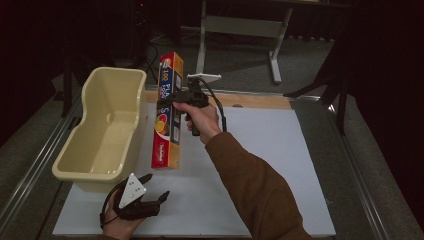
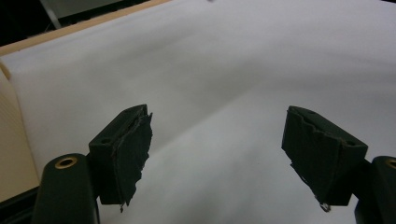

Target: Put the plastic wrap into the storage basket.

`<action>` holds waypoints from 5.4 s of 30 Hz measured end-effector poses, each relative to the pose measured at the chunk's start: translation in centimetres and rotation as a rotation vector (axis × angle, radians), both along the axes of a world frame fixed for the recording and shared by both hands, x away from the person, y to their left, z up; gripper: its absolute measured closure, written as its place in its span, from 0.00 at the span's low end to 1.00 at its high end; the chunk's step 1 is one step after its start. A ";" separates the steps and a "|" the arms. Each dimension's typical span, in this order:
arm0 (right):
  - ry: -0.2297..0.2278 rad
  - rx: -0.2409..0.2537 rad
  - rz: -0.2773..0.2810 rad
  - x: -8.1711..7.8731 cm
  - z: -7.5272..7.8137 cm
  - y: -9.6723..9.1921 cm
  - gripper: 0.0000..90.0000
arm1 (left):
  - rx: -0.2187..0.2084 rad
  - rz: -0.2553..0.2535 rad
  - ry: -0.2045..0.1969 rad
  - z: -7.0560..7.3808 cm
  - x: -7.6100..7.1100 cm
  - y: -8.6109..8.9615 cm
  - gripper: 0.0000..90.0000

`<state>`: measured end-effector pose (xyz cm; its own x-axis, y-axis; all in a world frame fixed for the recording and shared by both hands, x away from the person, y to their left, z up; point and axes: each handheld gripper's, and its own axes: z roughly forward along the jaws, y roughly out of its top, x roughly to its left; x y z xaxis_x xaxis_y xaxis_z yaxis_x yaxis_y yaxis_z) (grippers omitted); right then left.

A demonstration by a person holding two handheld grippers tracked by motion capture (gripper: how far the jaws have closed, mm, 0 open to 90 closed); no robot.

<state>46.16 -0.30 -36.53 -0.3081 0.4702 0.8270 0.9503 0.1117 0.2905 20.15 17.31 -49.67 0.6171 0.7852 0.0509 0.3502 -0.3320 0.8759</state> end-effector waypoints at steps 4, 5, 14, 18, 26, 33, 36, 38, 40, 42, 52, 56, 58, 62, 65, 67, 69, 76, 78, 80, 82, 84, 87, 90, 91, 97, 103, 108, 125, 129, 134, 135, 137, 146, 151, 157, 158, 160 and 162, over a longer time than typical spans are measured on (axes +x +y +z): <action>-0.010 0.018 -0.015 0.0 0.6 0.5 0.44 | 0.000 0.002 -0.003 0.0 0.0 0.1 0.26; -0.023 0.020 -0.029 0.0 1.0 0.8 0.44 | -0.002 0.002 -0.003 0.0 0.0 0.1 0.26; -0.047 0.053 -0.068 0.5 2.4 2.3 0.44 | 0.003 -0.004 -0.008 0.0 -0.1 0.0 0.26; -0.067 0.044 -0.067 0.4 2.7 3.3 0.44 | 0.001 -0.004 -0.009 0.1 -0.1 0.0 0.26; -0.058 0.055 -0.051 0.3 2.2 5.8 0.44 | 0.010 -0.020 -0.013 0.0 -0.2 -0.3 0.26; -0.042 0.082 -0.028 -0.3 2.1 8.5 0.44 | 0.003 -0.018 -0.011 0.0 -0.3 -0.2 0.26; -0.016 0.106 -0.039 -0.4 1.5 9.8 0.44 | 0.003 -0.021 -0.017 0.0 -0.3 -0.3 0.26; -0.007 0.109 -0.044 -0.4 1.3 10.1 0.44 | 0.005 -0.024 -0.016 0.0 -0.4 -0.3 0.26; 0.002 0.105 -0.051 -0.4 0.8 10.6 0.44 | 0.007 -0.024 -0.018 0.0 -0.4 -0.4 0.26; -0.001 0.093 -0.048 -0.4 0.5 11.1 0.44 | 0.004 -0.024 -0.017 0.0 -0.4 -0.3 0.26; -0.004 0.076 -0.051 -0.4 -0.2 13.1 0.44 | -0.006 -0.027 -0.013 -0.1 -0.4 -0.3 0.27; 0.004 0.080 -0.061 -0.6 -0.7 13.6 0.44 | -0.010 -0.025 -0.013 -0.1 -0.4 -0.2 0.27; 0.006 0.074 -0.063 -0.7 -1.0 13.9 0.44 | -0.009 -0.026 -0.017 -0.1 -0.4 -0.2 0.27; 0.012 0.058 -0.067 -0.9 -1.7 14.3 0.44 | -0.013 -0.026 -0.017 -0.2 -0.5 -0.1 0.27; 0.020 0.053 -0.066 -1.1 -2.3 14.7 0.44 | -0.018 -0.023 -0.017 -0.1 -0.6 0.0 0.27; 0.031 0.036 -0.063 -1.3 -2.6 15.0 0.44 | -0.018 -0.022 -0.017 -0.1 -0.6 0.0 0.27; 0.037 0.018 -0.059 -1.4 -2.8 15.3 0.44 | -0.018 -0.022 -0.017 -0.1 -0.6 0.0 0.27; 0.093 -0.053 -0.082 -1.6 -4.0 15.7 0.43 | -0.016 -0.022 -0.017 -0.1 -0.6 0.1 0.27; 0.121 -0.061 -0.089 -1.4 -4.3 15.6 0.43 | -0.017 -0.020 -0.016 -0.1 -0.6 0.2 0.27; 0.132 -0.074 -0.090 -1.2 -4.5 15.5 0.43 | -0.018 -0.020 -0.015 -0.1 -0.6 0.2 0.27; 0.146 -0.082 -0.084 -1.1 -4.8 15.5 0.41 | -0.017 -0.019 -0.016 -0.1 -0.6 0.1 0.27; 0.151 -0.083 -0.073 -1.0 -4.9 15.5 0.40 | -0.016 -0.019 -0.016 -0.1 -0.6 0.1 0.27; 0.144 -0.115 -0.080 -1.0 -4.8 15.5 0.38 | -0.015 -0.017 -0.016 -0.1 -0.6 0.2 0.27; 0.133 -0.126 -0.084 -1.0 -4.7 15.5 0.37 | -0.013 -0.017 -0.017 -0.1 -0.6 0.2 0.27; 0.132 -0.127 -0.084 -1.0 -4.7 15.5 0.37 | -0.012 -0.017 -0.016 -0.1 -0.6 0.2 0.27; 0.117 -0.147 -0.085 -1.2 -4.5 15.6 0.34 | -0.014 -0.016 -0.018 -0.1 -0.6 0.2 0.27; 0.125 -0.148 -0.092 -1.2 -3.8 15.2 0.30 | -0.016 -0.017 -0.019 -0.1 -0.6 0.2 0.27; 0.106 -0.150 -0.091 -1.2 -3.3 14.5 0.32 | -0.011 -0.015 -0.019 -0.1 -0.6 0.2 0.27; -0.212 -0.247 0.112 -1.7 -1.3 10.9 0.38 | -0.015 -0.009 -0.018 -0.1 -0.6 0.2 0.27; -0.339 -0.288 0.154 -2.3 -1.2 9.1 0.39 | -0.017 -0.006 -0.019 -0.1 -0.6 0.2 0.27; -0.491 -0.315 0.243 -3.6 -1.2 6.8 0.37 | -0.015 0.000 -0.017 -0.1 -0.5 0.3 0.27; -0.526 -0.331 0.260 -4.0 -1.2 6.4 0.37 | -0.014 0.001 -0.018 -0.1 -0.5 0.3 0.27; -0.592 -0.357 0.293 -4.7 -1.3 5.3 0.37 | -0.011 0.004 -0.017 -0.1 -0.5 0.3 0.27; -0.789 -0.430 0.315 -7.9 -1.5 -1.4 0.35 | -0.015 0.030 -0.009 -0.1 -0.5 0.5 0.27; -0.854 -0.439 0.277 -9.7 -2.8 -6.1 0.34 | -0.006 0.039 -0.008 -0.1 -0.5 0.4 0.27; -0.890 -0.447 0.229 -11.8 -5.4 -10.9 0.33 | 0.003 0.047 -0.007 -0.1 -0.5 0.4 0.27; -0.892 -0.449 0.220 -12.1 -5.8 -11.6 0.33 | 0.003 0.048 -0.008 -0.1 -0.5 0.4 0.27; -0.897 -0.433 0.202 -13.0 -6.4 -13.2 0.32 | 0.003 0.051 -0.009 -0.1 -0.5 0.4 0.27; -0.906 -0.435 0.187 -14.0 -7.1 -14.8 0.31 | 0.005 0.054 -0.008 0.0 -0.5 0.4 0.27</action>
<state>32.15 -15.05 -43.64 -0.8320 0.5545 0.0156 0.3498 0.5027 0.7905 19.62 17.71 -49.71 0.5738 0.8168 0.0598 0.3605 -0.3174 0.8771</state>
